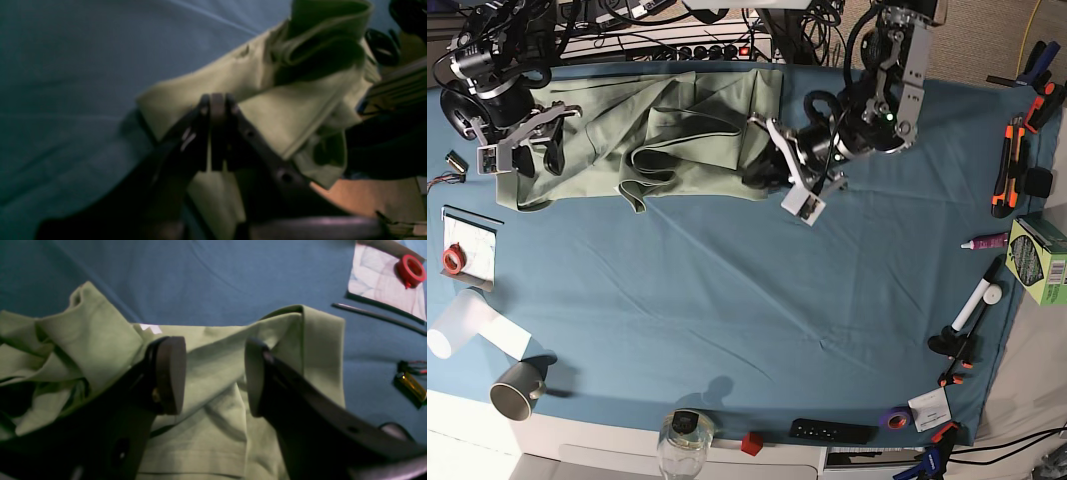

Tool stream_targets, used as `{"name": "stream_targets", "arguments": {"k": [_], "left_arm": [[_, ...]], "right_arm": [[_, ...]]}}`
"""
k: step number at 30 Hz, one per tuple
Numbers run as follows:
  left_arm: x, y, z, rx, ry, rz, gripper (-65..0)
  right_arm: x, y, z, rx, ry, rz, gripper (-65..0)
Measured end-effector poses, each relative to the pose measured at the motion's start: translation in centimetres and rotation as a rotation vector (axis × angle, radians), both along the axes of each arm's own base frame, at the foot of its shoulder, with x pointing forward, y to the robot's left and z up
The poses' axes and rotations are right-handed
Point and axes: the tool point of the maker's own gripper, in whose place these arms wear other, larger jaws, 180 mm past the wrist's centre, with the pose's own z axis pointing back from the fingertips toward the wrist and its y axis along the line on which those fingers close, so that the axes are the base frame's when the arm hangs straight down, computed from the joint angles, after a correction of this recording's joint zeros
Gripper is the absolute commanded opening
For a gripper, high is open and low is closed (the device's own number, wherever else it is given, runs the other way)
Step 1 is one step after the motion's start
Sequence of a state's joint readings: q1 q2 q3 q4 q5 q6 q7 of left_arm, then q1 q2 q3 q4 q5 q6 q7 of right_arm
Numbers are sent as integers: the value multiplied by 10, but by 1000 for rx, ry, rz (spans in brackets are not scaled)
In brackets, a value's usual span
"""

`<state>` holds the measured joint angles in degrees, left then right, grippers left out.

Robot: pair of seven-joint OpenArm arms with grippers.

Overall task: Fold the T-shirt properly
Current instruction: 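Lay the carried end down onto the folded shirt with the left gripper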

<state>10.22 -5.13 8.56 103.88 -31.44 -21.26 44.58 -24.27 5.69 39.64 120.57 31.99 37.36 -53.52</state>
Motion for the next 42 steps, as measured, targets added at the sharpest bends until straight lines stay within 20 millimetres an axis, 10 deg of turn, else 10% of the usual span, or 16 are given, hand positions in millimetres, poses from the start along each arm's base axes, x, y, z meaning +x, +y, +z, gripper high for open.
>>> {"name": "stream_targets", "arguments": {"k": [19, 33, 42], "left_arm": [[-22, -36, -33, 248, -96, -68, -650], [-119, -124, -12, 122, -187, -519, -650], [-154, -138, 21, -69, -261, -780, -650]], "right_arm": [[1, -2, 1, 10, -4, -21, -362], [1, -2, 1, 10, -8, -21, -362], [1, -2, 2, 11, -10, -21, -362]]}}
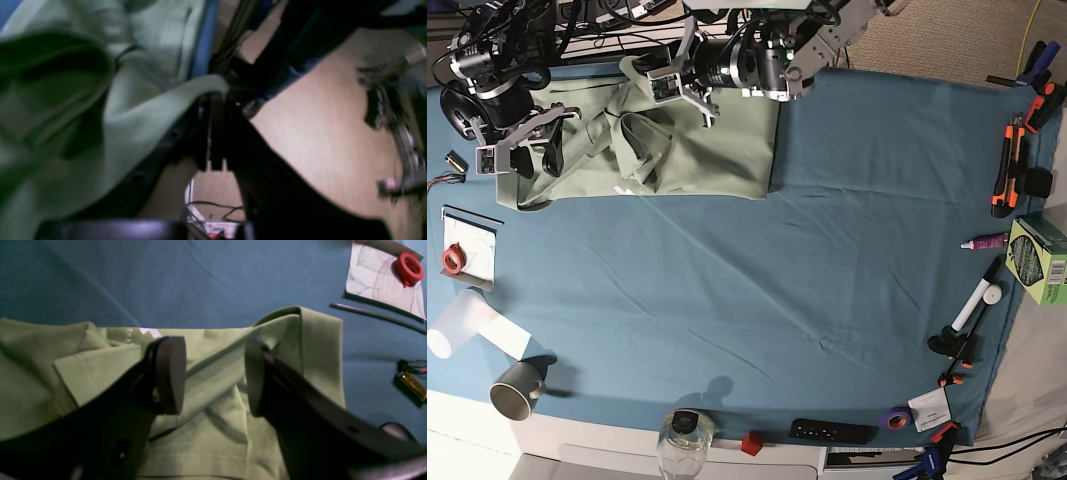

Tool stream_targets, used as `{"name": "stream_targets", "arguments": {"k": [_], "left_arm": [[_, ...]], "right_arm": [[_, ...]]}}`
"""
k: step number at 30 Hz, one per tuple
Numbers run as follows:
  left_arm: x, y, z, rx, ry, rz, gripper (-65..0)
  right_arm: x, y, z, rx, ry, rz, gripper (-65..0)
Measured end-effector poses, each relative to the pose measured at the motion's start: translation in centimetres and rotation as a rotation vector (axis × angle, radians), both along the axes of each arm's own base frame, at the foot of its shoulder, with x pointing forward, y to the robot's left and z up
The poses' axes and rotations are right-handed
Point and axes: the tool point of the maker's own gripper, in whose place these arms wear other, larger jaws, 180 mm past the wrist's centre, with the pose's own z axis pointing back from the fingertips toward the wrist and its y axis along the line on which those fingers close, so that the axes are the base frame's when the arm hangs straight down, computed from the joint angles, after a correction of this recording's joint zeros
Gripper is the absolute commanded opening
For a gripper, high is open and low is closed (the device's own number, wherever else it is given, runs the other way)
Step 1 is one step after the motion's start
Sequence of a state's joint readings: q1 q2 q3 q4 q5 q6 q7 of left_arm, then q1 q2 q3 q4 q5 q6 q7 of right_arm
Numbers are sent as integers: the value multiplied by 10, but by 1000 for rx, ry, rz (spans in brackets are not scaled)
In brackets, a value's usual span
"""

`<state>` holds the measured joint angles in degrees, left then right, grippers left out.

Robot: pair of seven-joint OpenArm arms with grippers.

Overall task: Fold the T-shirt properly
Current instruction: 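Lay the carried end down onto the folded shirt with the left gripper, then grasp the folded bundle with the left gripper and fold it over again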

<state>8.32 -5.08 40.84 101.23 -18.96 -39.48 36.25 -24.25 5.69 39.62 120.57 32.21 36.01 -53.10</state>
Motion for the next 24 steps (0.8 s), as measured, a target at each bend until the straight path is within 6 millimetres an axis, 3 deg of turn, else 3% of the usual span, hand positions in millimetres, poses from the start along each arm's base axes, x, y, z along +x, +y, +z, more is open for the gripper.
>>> {"name": "stream_targets", "arguments": {"k": [7, 10, 12, 15, 17, 19, 21, 24], "left_arm": [[1, -1, 37, -75, -39, -13, -650], [8, 3, 39, -53, -98, 1, -650], [38, 10, 24, 42, -110, 165, -650], [100, 44, -5, 236, -158, 520, -650], [123, 64, -20, 322, -204, 665, -650], [121, 68, -37, 377, -198, 662, -650], [113, 68, -52, 406, -168, 641, -650], [109, 68, -57, 417, -156, 637, -650]], "right_arm": [[0, 0, 0, 0, 0, 0, -362], [0, 0, 0, 0, 0, 0, -362], [0, 0, 0, 0, 0, 0, -362], [0, 0, 0, 0, 0, 0, -362], [0, -3, 0, 9, -2, -28, -362], [-1, -17, -1, -13, 10, -103, -362], [-8, -43, -5, -78, 38, -240, -362], [-19, -75, -4, -155, 57, -410, -362]]}}
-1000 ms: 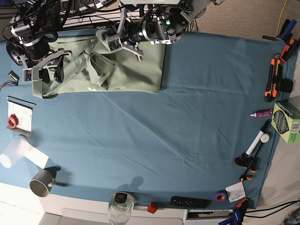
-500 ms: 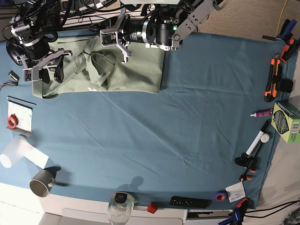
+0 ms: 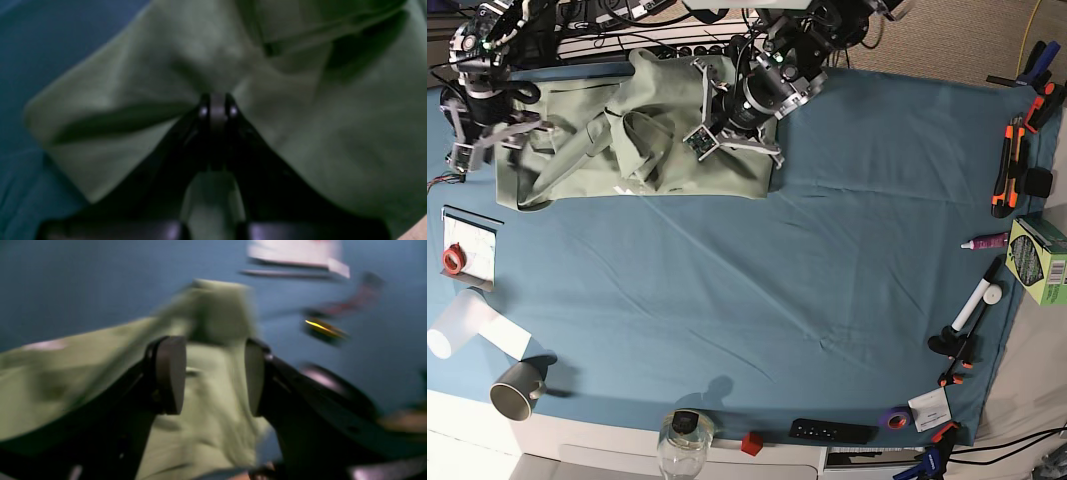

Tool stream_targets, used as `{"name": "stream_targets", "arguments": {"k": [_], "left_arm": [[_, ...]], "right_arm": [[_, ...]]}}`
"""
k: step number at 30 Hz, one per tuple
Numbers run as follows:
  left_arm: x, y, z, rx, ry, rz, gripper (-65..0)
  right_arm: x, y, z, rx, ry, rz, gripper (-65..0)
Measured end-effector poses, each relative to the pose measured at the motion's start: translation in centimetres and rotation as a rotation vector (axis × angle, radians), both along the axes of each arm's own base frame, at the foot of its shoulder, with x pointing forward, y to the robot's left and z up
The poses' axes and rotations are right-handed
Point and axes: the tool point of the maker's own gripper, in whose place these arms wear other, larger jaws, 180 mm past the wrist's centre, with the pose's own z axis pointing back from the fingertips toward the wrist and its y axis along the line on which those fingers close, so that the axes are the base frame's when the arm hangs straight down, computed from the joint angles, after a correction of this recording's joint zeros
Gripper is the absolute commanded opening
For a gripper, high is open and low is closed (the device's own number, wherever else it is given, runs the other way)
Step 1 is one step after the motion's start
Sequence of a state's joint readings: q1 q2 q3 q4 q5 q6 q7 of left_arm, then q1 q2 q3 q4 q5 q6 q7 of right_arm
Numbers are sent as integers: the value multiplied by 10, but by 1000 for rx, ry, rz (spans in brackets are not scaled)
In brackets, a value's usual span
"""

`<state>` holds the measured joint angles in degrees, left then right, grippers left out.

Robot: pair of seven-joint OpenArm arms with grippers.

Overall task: Fold the T-shirt properly
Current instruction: 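Grasp the folded bundle with the left gripper and fold it over again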

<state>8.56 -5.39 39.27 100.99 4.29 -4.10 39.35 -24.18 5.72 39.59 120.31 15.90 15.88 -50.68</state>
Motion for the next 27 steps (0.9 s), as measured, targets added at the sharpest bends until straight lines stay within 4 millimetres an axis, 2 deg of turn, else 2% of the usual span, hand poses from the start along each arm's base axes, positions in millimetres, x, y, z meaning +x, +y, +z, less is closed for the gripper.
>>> {"name": "stream_targets", "arguments": {"k": [4, 9, 15, 18, 23, 27], "left_arm": [[1, -1, 1, -9, 4, 0, -650], [-2, -4, 2, -31, 26, 1, -650], [-21, -30, 16, -167, 65, -123, -650], [-16, -34, 19, -175, 46, -115, -650], [-11, -48, -3, -167, 79, -112, -650], [2, -59, -4, -163, 81, -115, -650]], "right_arm": [[-5, -14, 0, -38, 18, -52, -362], [-11, -22, -17, -26, 62, -74, -362], [-14, -24, -25, -10, 73, -82, -362], [-14, -24, -25, -10, 73, -83, -362], [-10, -20, -25, 17, 53, -76, -362], [-10, -20, -25, 18, 53, -75, -362]]}}
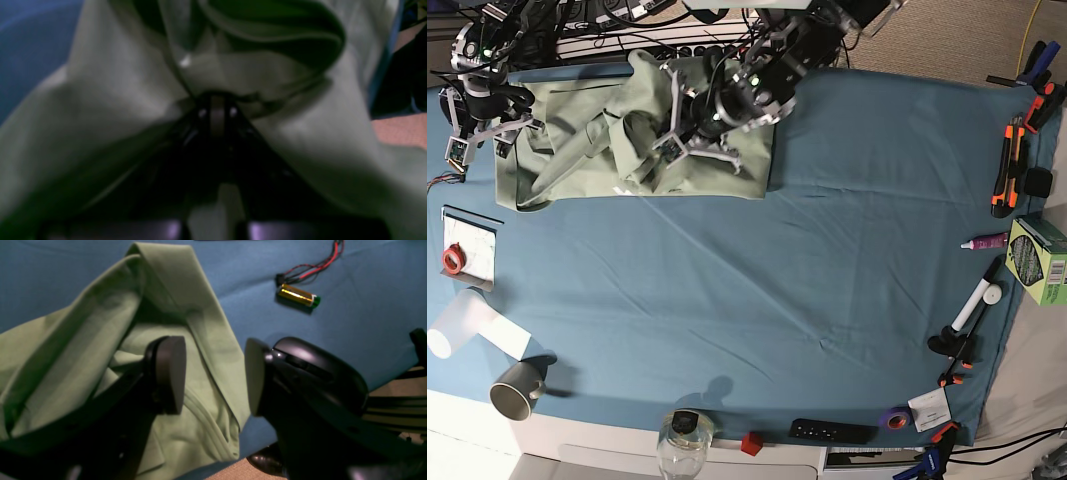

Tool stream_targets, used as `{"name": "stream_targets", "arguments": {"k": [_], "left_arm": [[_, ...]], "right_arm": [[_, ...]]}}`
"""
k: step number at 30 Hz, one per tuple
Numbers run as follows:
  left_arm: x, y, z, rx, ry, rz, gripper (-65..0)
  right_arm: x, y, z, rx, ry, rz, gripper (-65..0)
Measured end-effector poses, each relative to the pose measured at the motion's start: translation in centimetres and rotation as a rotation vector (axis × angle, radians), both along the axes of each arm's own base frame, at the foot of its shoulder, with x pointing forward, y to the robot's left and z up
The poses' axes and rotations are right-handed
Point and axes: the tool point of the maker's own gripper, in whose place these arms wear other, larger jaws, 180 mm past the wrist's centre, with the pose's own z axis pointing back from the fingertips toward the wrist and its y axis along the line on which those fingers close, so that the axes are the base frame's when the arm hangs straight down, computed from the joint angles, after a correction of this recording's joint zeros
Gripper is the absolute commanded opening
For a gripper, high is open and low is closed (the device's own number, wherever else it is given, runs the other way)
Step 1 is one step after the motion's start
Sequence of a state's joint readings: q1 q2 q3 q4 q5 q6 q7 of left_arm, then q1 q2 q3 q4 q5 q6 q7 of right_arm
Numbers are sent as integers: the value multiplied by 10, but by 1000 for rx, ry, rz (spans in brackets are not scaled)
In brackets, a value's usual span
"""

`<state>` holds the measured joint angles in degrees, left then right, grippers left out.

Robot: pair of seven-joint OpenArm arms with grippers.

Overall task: Fold the T-shirt properly
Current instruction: 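Grasp the folded bundle with the left gripper and fold it over again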

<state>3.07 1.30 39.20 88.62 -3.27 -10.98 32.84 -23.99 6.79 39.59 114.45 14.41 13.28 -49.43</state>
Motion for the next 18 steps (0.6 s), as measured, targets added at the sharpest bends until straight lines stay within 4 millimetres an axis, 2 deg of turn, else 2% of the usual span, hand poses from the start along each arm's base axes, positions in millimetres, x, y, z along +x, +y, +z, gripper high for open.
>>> {"name": "stream_targets", "arguments": {"k": [3, 9, 12, 15, 18], "left_arm": [[3, -8, 8, -29, 19, -1, -650], [13, -43, 52, -182, 5, -44, -650], [16, -52, 66, -253, -13, -54, -650], [-3, -66, 79, -340, -30, -192, -650], [-12, -67, 70, -307, -36, -256, -650]], "right_arm": [[0, 0, 0, 0, 0, 0, -362], [0, 0, 0, 0, 0, 0, -362], [0, 0, 0, 0, -1, 0, -362], [1, 1, 0, 9, -8, 2, -362], [1, 1, 0, 9, -7, 2, -362]]}}
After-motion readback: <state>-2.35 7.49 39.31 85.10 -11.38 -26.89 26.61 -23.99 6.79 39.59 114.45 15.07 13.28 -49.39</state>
